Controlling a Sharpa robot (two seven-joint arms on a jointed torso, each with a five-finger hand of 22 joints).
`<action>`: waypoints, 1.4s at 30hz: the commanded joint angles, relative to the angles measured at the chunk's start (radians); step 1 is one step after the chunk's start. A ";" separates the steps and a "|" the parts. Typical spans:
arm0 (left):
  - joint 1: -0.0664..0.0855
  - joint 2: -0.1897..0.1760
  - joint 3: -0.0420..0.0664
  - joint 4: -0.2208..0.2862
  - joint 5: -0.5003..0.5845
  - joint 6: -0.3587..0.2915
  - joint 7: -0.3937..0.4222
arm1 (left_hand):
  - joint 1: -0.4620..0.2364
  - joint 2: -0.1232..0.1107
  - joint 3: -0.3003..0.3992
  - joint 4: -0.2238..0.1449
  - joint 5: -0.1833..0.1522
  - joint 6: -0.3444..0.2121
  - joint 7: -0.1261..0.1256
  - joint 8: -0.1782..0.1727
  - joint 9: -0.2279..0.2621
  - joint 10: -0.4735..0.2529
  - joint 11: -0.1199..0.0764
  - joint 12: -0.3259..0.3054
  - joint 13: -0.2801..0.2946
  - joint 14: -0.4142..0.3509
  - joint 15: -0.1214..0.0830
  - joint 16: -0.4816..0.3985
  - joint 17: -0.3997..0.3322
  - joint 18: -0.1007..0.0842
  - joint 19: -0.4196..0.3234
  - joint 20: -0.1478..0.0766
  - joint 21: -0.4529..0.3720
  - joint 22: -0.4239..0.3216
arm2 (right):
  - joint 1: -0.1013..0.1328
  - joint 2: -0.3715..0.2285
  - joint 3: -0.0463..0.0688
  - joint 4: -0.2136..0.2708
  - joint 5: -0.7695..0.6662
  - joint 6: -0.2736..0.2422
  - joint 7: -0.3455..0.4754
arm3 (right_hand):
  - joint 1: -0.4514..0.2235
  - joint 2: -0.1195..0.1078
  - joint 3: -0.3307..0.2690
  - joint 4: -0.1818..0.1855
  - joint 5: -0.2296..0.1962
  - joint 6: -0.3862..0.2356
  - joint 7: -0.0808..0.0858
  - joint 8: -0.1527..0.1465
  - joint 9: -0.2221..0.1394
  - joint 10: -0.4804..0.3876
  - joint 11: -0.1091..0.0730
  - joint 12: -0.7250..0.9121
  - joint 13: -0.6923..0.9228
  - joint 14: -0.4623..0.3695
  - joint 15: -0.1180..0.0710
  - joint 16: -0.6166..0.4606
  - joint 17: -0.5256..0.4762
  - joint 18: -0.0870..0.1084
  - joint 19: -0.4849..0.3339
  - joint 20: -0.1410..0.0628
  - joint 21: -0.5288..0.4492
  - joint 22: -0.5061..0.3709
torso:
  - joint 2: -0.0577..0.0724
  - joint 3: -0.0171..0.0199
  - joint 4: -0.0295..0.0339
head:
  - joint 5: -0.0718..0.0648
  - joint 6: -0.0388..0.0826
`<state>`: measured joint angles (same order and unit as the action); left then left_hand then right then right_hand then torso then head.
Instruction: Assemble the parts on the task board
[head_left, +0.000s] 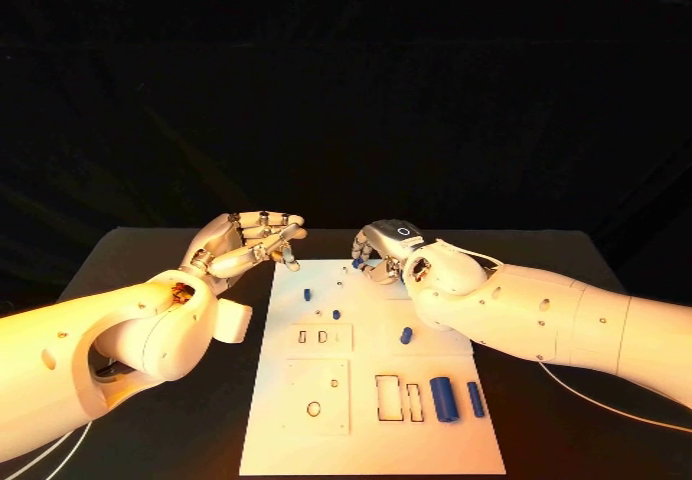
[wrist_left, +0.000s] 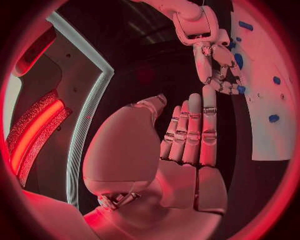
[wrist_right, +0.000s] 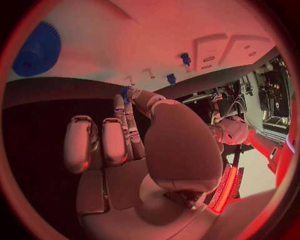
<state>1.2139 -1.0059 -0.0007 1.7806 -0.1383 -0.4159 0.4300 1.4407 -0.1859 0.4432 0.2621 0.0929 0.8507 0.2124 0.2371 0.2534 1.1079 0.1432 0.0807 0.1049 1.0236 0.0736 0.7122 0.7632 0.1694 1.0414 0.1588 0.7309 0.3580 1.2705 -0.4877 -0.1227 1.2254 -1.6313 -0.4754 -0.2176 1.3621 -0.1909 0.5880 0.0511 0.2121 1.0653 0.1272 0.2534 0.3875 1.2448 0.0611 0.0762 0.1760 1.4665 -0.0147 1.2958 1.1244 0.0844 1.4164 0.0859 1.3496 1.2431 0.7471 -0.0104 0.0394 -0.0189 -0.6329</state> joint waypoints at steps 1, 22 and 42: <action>0.004 0.002 0.001 0.005 0.002 0.019 0.006 | 0.000 0.000 0.004 0.001 -0.004 -0.005 -0.001 -0.003 0.001 -0.008 0.001 -0.004 0.001 -0.005 -0.001 0.005 0.001 0.011 -0.007 0.000 0.004 0.002 | 0.000 0.009 0.001 -0.012 -0.012 -0.007 -0.004 | 0.000 -0.003 0.000 -0.006 0.002 0.002 0.001 0.003 0.001 0.003 0.001 0.000 -0.001 0.028 -0.004 0.005 0.000 -0.018 0.004 -0.001 0.004 0.001 | 0.006 -0.0028 0.0058 | -0.003 0.001; 0.012 0.005 0.001 0.011 0.002 0.020 0.006 | 0.000 0.000 0.004 0.001 -0.004 -0.005 -0.001 -0.003 0.001 -0.008 0.001 -0.004 0.001 -0.005 -0.001 0.005 0.001 0.011 -0.007 0.000 0.004 0.002 | -0.003 0.045 0.001 -0.045 -0.003 0.003 0.003 | -0.005 -0.006 0.001 -0.005 -0.003 -0.002 0.002 0.001 0.004 0.000 0.003 -0.003 -0.001 0.027 -0.003 0.007 0.000 -0.017 0.003 0.000 0.002 0.000 | 0.013 -0.0057 0.0105 | -0.002 -0.003; 0.016 0.007 0.001 0.010 0.002 0.021 0.005 | 0.000 -0.001 0.006 0.000 -0.004 -0.005 -0.001 -0.004 0.002 -0.008 0.001 -0.005 0.002 -0.007 -0.001 0.005 0.001 0.011 -0.011 0.000 0.008 0.004 | -0.005 0.058 0.000 -0.058 0.014 0.036 0.019 | -0.013 -0.010 0.002 -0.004 -0.011 -0.011 0.004 -0.002 0.008 -0.004 0.005 -0.007 0.000 0.027 -0.001 0.009 0.000 -0.017 0.002 0.001 0.002 0.001 | 0.015 -0.0057 0.0094 | 0.003 -0.006</action>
<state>1.2279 -1.0012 -0.0007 1.7887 -0.1377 -0.4145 0.4289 1.4407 -0.1859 0.4431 0.2621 0.0929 0.8507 0.2124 0.2371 0.2549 1.1079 0.1432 0.0808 0.1054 1.0237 0.0736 0.7122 0.7628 0.1694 1.0378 0.1625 0.7357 0.3613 1.2658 -0.4322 -0.1228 1.1687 -1.6209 -0.4574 -0.2123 1.3567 -0.1964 0.5877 0.0512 0.2064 1.0572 0.1284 0.2489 0.3949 1.2413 0.0646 0.0724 0.1759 1.4665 -0.0146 1.2998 1.1239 0.0844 1.4163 0.0860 1.3495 1.2434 0.7612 -0.0159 0.0486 -0.0167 -0.6386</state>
